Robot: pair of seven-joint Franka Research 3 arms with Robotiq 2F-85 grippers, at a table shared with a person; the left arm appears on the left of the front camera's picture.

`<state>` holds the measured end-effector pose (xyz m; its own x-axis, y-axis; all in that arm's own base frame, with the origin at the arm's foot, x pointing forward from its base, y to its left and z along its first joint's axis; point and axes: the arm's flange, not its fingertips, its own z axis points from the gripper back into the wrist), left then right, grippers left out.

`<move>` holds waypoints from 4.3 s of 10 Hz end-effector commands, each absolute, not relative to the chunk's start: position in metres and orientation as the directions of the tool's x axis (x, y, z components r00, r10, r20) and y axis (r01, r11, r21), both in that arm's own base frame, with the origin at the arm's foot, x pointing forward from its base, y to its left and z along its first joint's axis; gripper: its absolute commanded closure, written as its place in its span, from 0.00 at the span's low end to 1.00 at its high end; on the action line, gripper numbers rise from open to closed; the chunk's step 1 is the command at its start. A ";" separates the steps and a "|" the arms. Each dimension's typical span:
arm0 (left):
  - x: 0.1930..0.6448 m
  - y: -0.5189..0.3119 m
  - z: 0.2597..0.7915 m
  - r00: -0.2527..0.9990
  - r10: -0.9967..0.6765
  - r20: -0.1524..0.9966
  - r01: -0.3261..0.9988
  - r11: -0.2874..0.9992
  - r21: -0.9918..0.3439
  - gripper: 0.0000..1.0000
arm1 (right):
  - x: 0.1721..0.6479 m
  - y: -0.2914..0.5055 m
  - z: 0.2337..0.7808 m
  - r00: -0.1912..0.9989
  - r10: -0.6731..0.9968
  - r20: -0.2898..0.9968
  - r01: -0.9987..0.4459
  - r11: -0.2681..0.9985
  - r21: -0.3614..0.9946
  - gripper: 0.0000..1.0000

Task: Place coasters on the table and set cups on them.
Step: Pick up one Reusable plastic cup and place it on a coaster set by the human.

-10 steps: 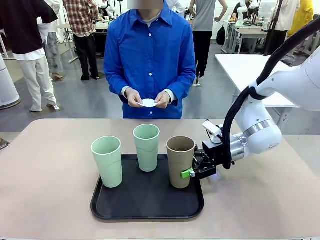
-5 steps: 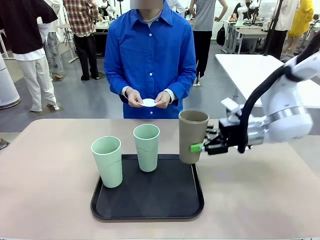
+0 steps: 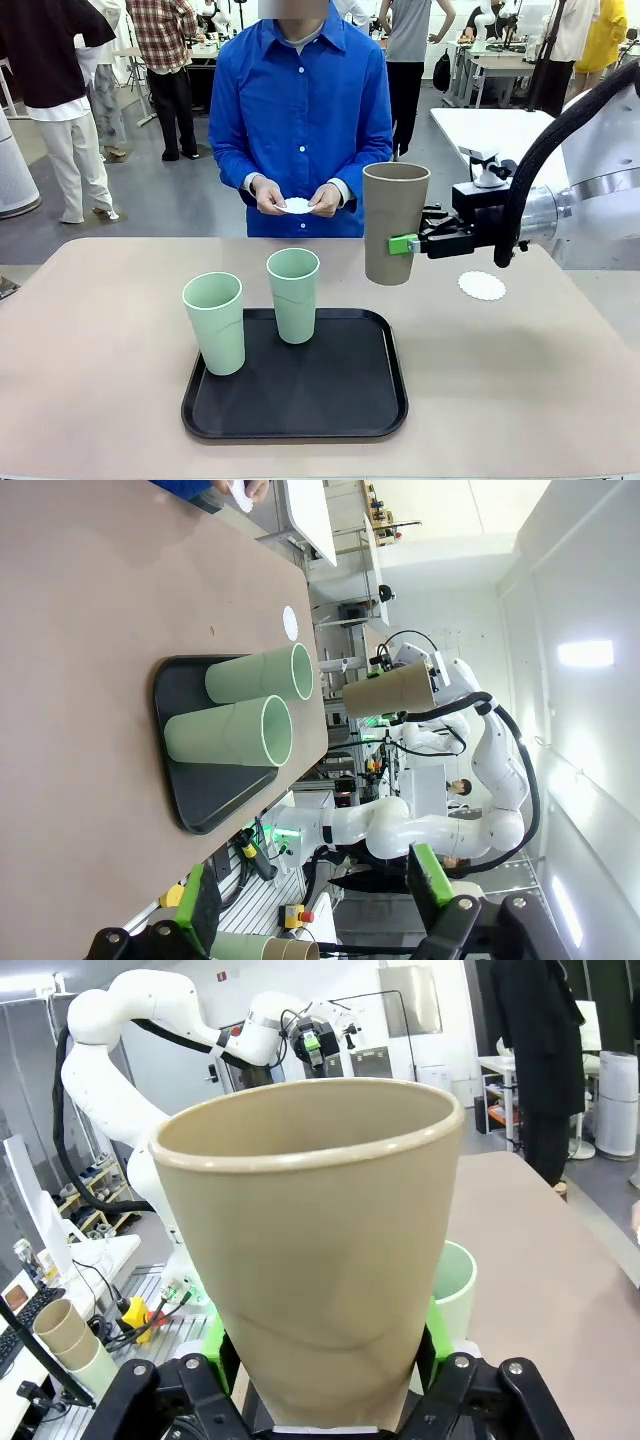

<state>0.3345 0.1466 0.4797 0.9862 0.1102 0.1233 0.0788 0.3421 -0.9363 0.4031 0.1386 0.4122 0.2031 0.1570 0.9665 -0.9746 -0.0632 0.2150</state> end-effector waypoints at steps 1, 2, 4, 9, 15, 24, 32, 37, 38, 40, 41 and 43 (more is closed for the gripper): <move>0.334 0.147 0.481 0.985 0.109 0.133 0.090 0.332 -0.939 0.00 | 0.395 0.137 0.419 0.219 0.171 0.961 -0.970 -0.064 0.233 1.00; 0.334 0.147 0.481 0.985 0.109 0.133 0.090 0.332 -0.939 0.00 | 0.403 0.139 0.412 0.203 0.157 0.967 -0.975 -0.063 0.215 1.00; 0.334 0.147 0.481 0.985 0.109 0.133 0.090 0.332 -0.939 0.00 | 0.403 0.139 0.412 0.203 0.157 0.967 -0.975 -0.063 0.215 1.00; 0.334 0.147 0.481 0.985 0.109 0.133 0.090 0.332 -0.939 0.00 | 0.448 0.058 0.442 0.142 0.211 0.967 -0.990 0.007 0.144 0.16; 0.334 0.147 0.481 0.985 0.109 0.133 0.090 0.332 -0.939 0.00 | 0.486 -0.124 0.462 0.187 0.052 0.981 -0.944 0.287 0.164 0.16; 0.334 0.147 0.481 0.985 0.109 0.133 0.090 0.332 -0.939 0.00 | 0.484 -0.139 0.450 0.181 0.085 0.980 -0.937 0.317 0.146 0.16; 0.334 0.147 0.481 0.985 0.109 0.133 0.090 0.332 -0.939 0.00 | 0.555 -0.119 0.342 0.029 0.093 0.995 -0.996 0.084 0.022 0.16; 0.334 0.147 0.481 0.985 0.109 0.133 0.090 0.332 -0.939 0.00 | 0.593 -0.110 0.297 0.164 0.166 0.972 -0.977 0.160 0.138 0.16; 0.334 0.147 0.481 0.985 0.109 0.133 0.090 0.332 -0.939 0.00 | 0.593 -0.110 0.292 0.179 0.163 0.970 -0.975 0.159 0.153 0.16; 0.334 0.147 0.481 0.985 0.109 0.133 0.090 0.332 -0.939 0.00 | 0.591 -0.112 0.285 0.197 0.148 0.969 -0.972 0.163 0.172 0.16; 0.334 0.147 0.481 0.985 0.109 0.133 0.090 0.332 -0.939 0.00 | 0.587 -0.113 0.283 0.210 0.137 0.968 -0.966 0.182 0.184 0.16; 0.334 0.147 0.481 0.985 0.109 0.133 0.090 0.332 -0.939 0.00 | 0.585 -0.113 0.280 0.186 0.153 0.970 -0.972 0.170 0.160 0.16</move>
<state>0.3345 0.1468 0.4797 0.9863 0.1104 0.1227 0.0780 0.3429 -0.9361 0.5842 -0.1162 0.2789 0.1939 0.1503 0.9694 -0.9699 0.1780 0.1664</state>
